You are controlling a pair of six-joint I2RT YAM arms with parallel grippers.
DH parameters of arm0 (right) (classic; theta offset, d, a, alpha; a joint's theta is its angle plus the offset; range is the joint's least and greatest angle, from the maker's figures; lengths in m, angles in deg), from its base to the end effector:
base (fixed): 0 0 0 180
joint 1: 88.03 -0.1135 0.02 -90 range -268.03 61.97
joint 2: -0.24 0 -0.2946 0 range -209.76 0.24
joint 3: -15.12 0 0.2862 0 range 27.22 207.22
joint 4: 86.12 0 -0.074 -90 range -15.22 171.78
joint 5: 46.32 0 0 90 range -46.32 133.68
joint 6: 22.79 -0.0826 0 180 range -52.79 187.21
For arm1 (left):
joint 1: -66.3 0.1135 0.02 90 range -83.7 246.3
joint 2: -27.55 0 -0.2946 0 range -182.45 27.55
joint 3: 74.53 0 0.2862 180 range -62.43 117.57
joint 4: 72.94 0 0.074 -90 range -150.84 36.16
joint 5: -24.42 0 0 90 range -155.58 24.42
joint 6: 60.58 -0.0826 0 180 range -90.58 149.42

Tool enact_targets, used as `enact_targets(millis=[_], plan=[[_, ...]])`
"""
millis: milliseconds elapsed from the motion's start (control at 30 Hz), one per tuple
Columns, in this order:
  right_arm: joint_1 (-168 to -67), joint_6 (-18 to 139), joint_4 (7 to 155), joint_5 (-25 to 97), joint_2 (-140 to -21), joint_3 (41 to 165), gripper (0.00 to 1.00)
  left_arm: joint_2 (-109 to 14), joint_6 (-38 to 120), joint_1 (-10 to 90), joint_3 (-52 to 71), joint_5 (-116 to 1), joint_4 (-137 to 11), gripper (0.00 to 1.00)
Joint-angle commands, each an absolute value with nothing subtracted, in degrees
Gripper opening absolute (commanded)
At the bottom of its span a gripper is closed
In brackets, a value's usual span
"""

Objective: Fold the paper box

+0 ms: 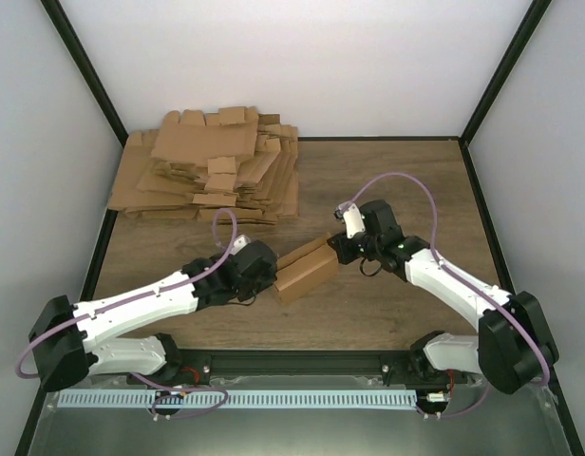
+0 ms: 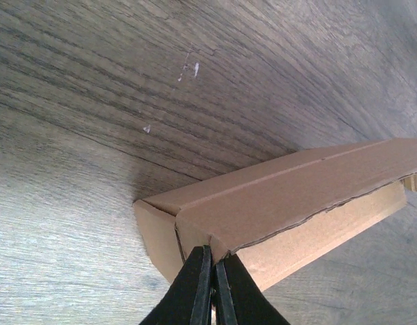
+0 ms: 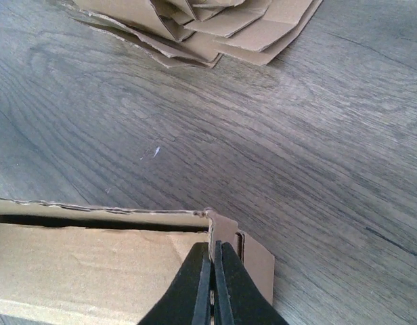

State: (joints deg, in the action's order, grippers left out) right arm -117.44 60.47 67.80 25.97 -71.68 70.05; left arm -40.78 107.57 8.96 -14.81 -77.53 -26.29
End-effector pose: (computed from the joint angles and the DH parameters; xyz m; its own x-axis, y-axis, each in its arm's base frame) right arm 0.2610 0.1760 0.2057 -0.6684 -0.2484 -0.7011 -0.5870 0.7551 0.2920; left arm 0.1668 -0.2285 0.2172 -0.8348 -0.4719 -0.2835 -0.2779 0.8059 -0.5228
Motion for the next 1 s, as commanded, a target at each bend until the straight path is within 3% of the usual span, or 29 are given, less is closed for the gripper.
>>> enact_targets(millis=[0,367,767,967], plan=[[-118.6,60.2,68.6,23.2,-69.1,69.1,0.02,-42.9,110.3,5.8,-15.0,-80.4,-26.2,0.04],[-118.6,59.0,69.9,23.0,-66.2,65.5,0.02,-44.9,115.6,-0.7,-17.7,-86.0,-32.3,0.04],[-118.5,55.3,70.0,25.2,-61.0,62.6,0.01,-45.0,101.3,-0.5,-14.6,-95.2,-35.4,0.04],[-118.5,55.4,68.0,29.3,-58.9,61.0,0.01,-45.6,99.3,-0.5,-16.4,-92.5,-38.7,0.04]])
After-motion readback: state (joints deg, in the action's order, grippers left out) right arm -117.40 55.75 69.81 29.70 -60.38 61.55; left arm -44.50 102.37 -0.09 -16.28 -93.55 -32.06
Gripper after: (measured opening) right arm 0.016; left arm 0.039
